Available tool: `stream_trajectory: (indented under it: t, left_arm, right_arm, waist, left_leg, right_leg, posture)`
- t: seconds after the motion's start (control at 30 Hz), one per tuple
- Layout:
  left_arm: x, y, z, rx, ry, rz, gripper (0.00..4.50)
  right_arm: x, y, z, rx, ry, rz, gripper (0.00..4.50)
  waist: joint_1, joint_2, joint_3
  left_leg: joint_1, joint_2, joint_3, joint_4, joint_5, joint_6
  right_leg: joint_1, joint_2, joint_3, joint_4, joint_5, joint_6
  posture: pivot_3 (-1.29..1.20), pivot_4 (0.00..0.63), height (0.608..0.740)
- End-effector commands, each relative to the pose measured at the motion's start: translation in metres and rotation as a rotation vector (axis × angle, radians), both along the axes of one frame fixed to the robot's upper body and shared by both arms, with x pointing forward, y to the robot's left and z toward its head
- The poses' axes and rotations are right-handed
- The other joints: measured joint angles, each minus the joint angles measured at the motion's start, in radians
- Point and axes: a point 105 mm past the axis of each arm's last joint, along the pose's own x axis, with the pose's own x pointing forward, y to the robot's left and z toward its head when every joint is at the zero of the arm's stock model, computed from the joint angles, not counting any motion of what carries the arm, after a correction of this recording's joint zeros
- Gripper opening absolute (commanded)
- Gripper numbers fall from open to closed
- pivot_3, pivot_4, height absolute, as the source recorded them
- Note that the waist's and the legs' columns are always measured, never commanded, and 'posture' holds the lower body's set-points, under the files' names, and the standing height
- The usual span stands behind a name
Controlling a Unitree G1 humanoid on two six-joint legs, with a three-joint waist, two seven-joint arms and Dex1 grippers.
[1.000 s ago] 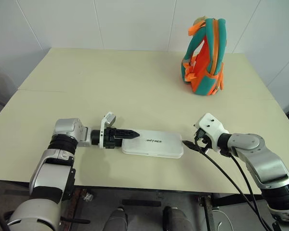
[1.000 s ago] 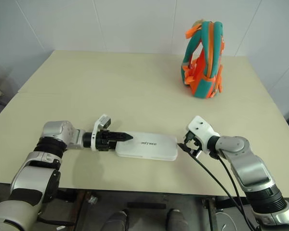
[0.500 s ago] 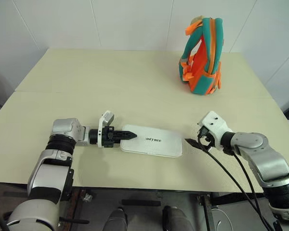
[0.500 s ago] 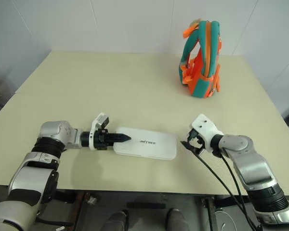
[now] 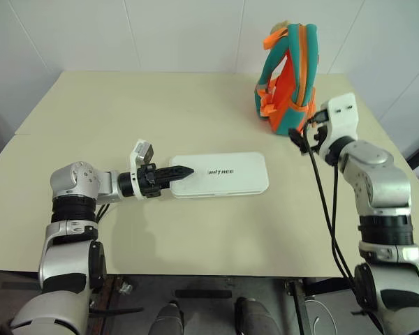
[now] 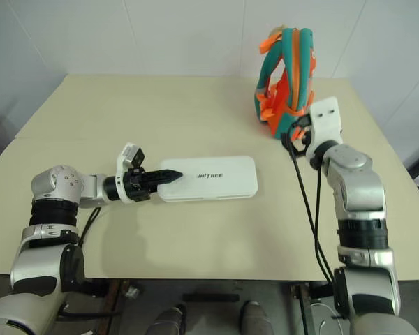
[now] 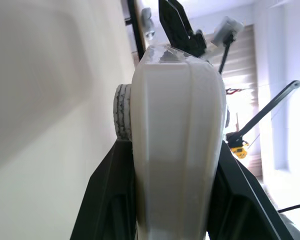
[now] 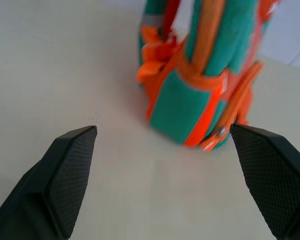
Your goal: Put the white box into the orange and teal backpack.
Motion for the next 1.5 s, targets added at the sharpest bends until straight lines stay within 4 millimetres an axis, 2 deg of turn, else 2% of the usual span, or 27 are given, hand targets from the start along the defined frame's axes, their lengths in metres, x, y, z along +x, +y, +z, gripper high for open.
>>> stream_trajectory:
  t: [0.03,0.17,0.5,0.73,1.13,1.17,1.2,1.5]
  left_arm:
    - [-0.007,0.001,0.013,-0.06,-0.049,0.002,1.25]
    - [-0.009,0.001,0.013,-0.071,-0.067,0.022,1.25]
    - [-0.015,0.002,0.01,-0.079,-0.081,0.056,1.25]
    - [-0.018,0.004,0.009,-0.073,-0.084,0.082,1.25]
    - [-0.018,0.004,0.01,-0.063,-0.09,0.103,1.25]
    - [-0.018,0.004,0.011,-0.063,-0.09,0.104,1.25]
    - [-0.018,0.004,0.011,-0.062,-0.09,0.104,1.25]
    - [-0.018,0.003,0.012,-0.06,-0.097,0.113,1.25]
  right_arm:
    - [0.014,-0.015,0.017,0.075,-0.081,-0.095,4.5]
    - [0.027,-0.015,0.026,0.118,-0.14,-0.12,4.5]
    - [0.046,0.004,0.04,0.181,-0.206,-0.046,4.5]
    - [0.054,0.018,0.035,0.179,-0.172,-0.017,4.5]
    - [0.059,0.024,0.03,0.192,-0.146,-0.036,4.5]
    - [0.06,0.025,0.028,0.198,-0.139,-0.04,4.13]
    - [0.06,0.025,0.027,0.205,-0.136,-0.043,3.98]
    - [0.061,0.03,0.022,0.218,-0.117,-0.039,1.05]
  waist:
    - [0.0,0.0,0.0]
    - [-0.001,0.0,0.0]
    - [-0.009,0.0,0.0]
    - [-0.021,0.0,0.0]
    - [-0.026,0.0,0.0]
    - [-0.026,0.0,0.0]
    - [-0.026,0.0,0.0]
    - [-0.028,0.0,0.0]
  left_leg:
    - [0.0,0.0,0.0,0.0,0.0,0.0]
    - [0.0,0.0,0.0,-0.002,0.001,-0.001]
    - [0.0,0.0,0.001,-0.003,0.001,-0.002]
    - [0.0,0.0,0.001,-0.002,0.002,-0.004]
    - [0.0,0.0,0.001,-0.003,0.005,-0.009]
    - [0.0,0.0,0.001,-0.003,0.005,-0.009]
    - [0.0,0.0,0.001,-0.003,0.005,-0.009]
    - [0.001,0.0,0.001,-0.003,0.005,-0.01]
  right_leg:
    - [0.0,0.0,0.001,0.0,0.0,0.0]
    - [-0.001,0.0,0.001,0.0,0.0,0.0]
    - [-0.001,0.0,0.002,-0.001,0.0,0.0]
    - [-0.001,0.0,0.003,-0.001,0.0,0.001]
    - [-0.001,0.001,0.003,0.0,0.0,0.001]
    - [-0.001,0.001,0.003,0.0,0.0,0.001]
    - [-0.001,0.001,0.003,0.0,0.0,0.001]
    - [-0.001,0.001,0.004,0.0,0.0,0.001]
  posture:
    - [0.0,0.15,0.74]
    - [0.0,0.15,0.74]
    - [0.0,0.15,0.74]
    - [0.0,0.15,0.74]
    - [0.0,0.15,0.74]
    - [0.0,0.15,0.74]
    - [0.0,0.15,0.74]
    - [0.0,0.15,0.74]
